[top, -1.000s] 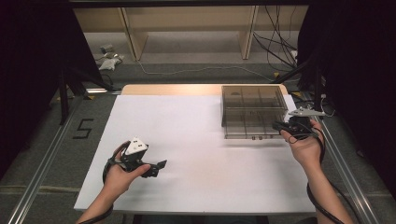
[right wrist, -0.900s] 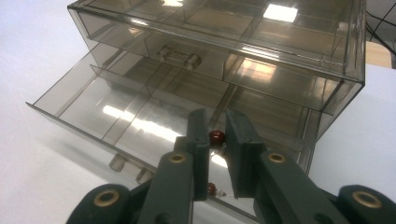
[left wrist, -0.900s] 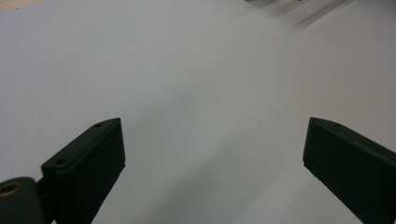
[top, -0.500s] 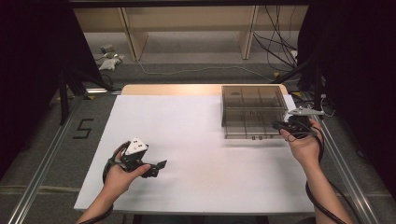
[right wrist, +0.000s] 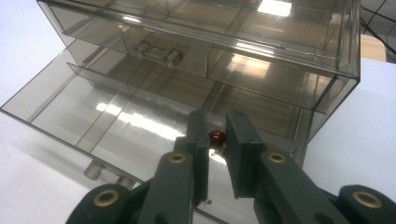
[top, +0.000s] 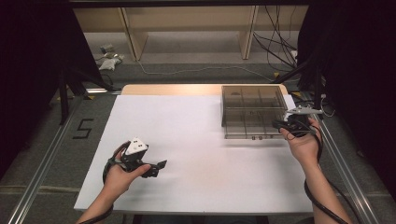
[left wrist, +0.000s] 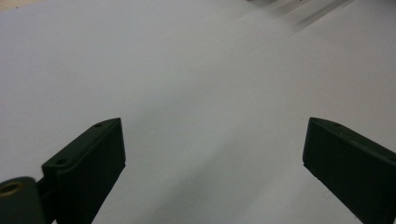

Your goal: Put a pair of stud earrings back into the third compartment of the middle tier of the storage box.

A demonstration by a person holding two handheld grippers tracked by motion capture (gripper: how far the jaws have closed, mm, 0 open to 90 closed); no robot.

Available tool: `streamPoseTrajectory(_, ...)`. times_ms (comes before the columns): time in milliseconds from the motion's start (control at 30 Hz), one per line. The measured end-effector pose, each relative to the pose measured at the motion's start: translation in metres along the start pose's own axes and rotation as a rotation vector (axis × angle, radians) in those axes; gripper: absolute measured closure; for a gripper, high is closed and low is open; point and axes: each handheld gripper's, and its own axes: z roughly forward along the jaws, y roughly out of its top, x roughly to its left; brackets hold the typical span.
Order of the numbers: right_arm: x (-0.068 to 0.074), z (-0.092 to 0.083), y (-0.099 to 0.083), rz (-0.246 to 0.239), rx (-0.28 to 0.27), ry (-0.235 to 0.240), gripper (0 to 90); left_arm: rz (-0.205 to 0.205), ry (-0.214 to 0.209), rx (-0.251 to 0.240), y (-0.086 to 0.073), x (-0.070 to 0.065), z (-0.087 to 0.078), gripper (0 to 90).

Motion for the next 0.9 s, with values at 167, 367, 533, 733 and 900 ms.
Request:
streamPoseTrajectory(167, -0.001, 0.003, 0.0, 0.002, 0.004, -0.004, 80.6, -0.002, 0.0, 0.001, 0.0, 0.0, 0.0, 5.9)
streamPoseTrajectory(367, -0.002, 0.007, 0.0, 0.005, 0.008, -0.009, 80.5, -0.004, -0.001, 0.002, 0.0, 0.0, 0.001, 5.9)
streamPoseTrajectory(533, -0.004, 0.01, 0.0, 0.003, 0.017, -0.008, 80.5, -0.004, -0.001, 0.001, 0.0, 0.0, 0.001, 5.9)
streamPoseTrajectory(733, -0.005, 0.011, -0.002, 0.006, 0.023, -0.014, 80.4, -0.001, -0.002, 0.003, 0.0, 0.0, 0.001, 5.9)
streamPoseTrajectory(900, -0.006, 0.013, -0.004, 0.001, 0.029, -0.016, 80.4, -0.005, -0.002, -0.001, 0.0, -0.001, 0.001, 5.9)
